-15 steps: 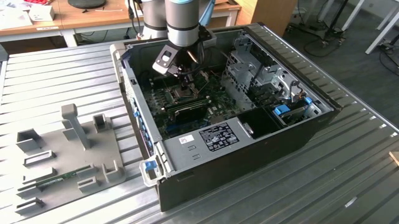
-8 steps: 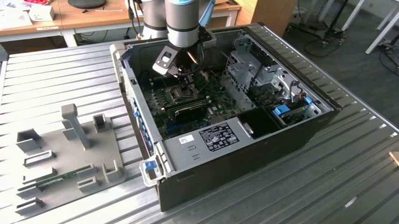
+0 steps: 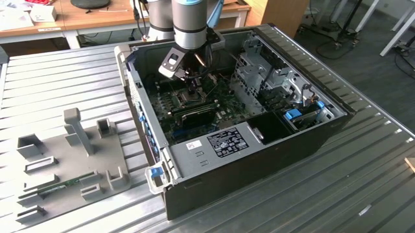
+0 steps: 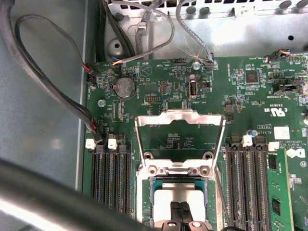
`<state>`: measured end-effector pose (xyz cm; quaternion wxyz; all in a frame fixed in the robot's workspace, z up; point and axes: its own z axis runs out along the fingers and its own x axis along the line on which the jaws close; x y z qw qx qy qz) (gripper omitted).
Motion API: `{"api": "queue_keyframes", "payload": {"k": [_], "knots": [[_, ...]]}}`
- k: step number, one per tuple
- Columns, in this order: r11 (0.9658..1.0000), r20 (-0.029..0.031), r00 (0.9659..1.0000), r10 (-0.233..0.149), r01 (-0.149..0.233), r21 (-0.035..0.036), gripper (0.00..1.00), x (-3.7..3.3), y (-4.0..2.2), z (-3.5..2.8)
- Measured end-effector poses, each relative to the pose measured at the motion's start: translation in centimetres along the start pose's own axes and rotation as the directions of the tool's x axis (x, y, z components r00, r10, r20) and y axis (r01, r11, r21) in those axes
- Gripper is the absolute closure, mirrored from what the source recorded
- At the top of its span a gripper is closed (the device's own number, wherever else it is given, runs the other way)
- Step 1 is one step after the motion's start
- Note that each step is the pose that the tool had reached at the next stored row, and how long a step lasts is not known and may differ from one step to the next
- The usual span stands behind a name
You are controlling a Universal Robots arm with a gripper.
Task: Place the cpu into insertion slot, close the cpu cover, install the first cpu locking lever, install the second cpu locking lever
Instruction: 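Place the cpu into insertion slot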
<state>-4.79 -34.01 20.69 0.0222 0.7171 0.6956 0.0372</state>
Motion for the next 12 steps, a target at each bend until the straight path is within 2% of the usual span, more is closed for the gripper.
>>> {"api": "queue_keyframes", "payload": {"k": [6,12], "knots": [[1.0000,0.0000,1.0000,0.000,0.000,0.0000,0.90,-0.01,-0.03,0.29],[1.0000,0.0001,1.0000,0.000,0.000,0.0000,0.90,-0.01,-0.03,0.31]]}}
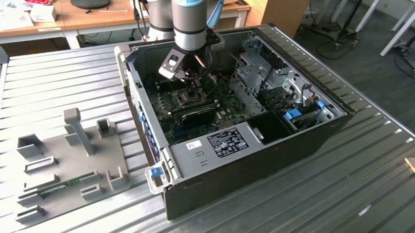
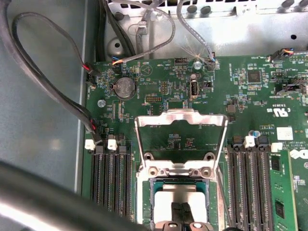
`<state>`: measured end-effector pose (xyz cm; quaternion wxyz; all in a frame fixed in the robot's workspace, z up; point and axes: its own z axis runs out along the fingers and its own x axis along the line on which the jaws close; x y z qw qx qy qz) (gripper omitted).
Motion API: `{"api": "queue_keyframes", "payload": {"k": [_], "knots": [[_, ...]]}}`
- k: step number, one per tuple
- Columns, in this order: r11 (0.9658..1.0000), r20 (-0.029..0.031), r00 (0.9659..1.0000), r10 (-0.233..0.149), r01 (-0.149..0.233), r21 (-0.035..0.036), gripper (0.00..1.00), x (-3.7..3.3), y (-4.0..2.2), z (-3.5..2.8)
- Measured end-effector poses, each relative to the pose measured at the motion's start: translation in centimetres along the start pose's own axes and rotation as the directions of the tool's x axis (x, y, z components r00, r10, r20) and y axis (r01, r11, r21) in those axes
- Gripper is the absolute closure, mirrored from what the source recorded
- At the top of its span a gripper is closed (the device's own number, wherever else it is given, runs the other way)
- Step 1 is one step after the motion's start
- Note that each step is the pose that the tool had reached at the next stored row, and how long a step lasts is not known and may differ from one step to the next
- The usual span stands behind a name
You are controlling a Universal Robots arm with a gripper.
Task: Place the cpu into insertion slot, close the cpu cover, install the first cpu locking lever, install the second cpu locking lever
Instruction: 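Place the cpu into insertion slot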
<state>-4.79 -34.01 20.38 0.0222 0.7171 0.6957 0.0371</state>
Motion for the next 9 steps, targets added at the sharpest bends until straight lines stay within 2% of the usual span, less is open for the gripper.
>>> {"api": "queue_keyframes", "payload": {"k": [9], "knots": [[1.0000,0.0001,1.0000,0.000,0.000,0.0000,0.90,-0.01,-0.03,0.32]]}}
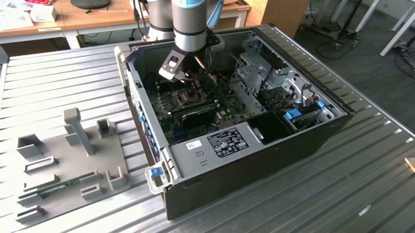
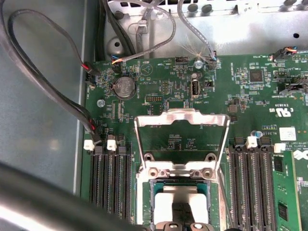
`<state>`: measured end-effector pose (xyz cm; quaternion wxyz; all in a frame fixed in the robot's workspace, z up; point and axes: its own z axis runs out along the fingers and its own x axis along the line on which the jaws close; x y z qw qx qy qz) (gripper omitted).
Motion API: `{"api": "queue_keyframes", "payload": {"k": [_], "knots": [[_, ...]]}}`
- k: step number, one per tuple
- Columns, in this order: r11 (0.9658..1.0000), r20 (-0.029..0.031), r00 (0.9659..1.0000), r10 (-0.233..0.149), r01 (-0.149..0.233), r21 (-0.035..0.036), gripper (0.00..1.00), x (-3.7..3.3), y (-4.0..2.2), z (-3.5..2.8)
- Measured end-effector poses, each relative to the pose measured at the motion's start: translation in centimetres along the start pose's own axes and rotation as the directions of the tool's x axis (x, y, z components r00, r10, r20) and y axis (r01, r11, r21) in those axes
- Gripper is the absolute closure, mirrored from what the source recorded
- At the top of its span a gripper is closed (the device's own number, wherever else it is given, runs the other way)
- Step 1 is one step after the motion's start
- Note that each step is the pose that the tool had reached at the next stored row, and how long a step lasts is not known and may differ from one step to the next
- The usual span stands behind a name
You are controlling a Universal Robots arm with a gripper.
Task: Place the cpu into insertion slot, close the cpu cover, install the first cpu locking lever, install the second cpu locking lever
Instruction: 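Place the cpu into insertion slot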
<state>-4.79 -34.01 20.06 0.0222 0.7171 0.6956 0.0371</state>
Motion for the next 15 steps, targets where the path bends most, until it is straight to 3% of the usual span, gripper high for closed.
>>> {"api": "queue_keyframes", "payload": {"k": [15], "knots": [[1.0000,-0.0001,1.0000,0.000,0.000,-0.0018,0.90,-0.01,-0.12,0.06]]}}
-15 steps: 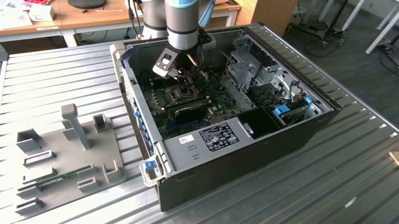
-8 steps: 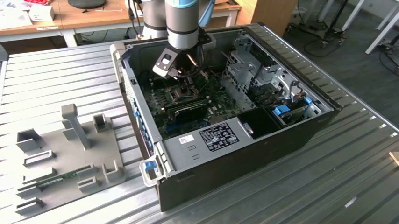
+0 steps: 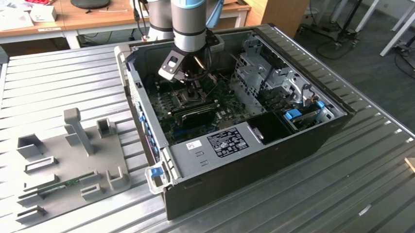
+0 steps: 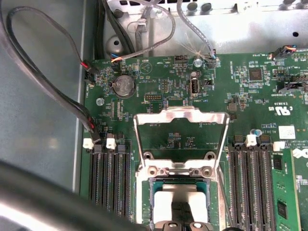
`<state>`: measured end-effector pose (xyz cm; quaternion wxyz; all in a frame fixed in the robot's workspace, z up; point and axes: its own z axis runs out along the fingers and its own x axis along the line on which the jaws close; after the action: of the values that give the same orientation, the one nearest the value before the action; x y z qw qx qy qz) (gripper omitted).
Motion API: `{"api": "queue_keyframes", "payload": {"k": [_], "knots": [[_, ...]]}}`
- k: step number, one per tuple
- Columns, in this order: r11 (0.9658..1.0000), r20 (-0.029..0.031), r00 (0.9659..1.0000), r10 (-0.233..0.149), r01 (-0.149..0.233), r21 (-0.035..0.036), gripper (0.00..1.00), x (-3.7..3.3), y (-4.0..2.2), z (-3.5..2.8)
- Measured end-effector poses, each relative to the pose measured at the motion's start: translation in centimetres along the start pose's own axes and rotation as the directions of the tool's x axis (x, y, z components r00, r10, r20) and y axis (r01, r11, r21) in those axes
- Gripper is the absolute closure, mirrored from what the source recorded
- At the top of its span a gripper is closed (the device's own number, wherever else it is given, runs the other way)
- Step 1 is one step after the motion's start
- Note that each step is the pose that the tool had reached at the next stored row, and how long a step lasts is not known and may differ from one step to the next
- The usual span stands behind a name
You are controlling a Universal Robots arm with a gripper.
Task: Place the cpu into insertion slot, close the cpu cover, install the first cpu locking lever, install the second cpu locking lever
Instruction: 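Place the cpu into insertion slot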
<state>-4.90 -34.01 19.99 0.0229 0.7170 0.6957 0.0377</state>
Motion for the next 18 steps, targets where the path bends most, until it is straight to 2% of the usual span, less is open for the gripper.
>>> {"api": "queue_keyframes", "payload": {"k": [14,18], "knots": [[1.0000,-0.0001,1.0000,0.000,0.000,0.0000,0.90,0.00,-0.02,0.17],[1.0000,-0.0022,1.0000,0.000,0.000,-0.0013,0.90,0.04,0.02,-0.04]]}}
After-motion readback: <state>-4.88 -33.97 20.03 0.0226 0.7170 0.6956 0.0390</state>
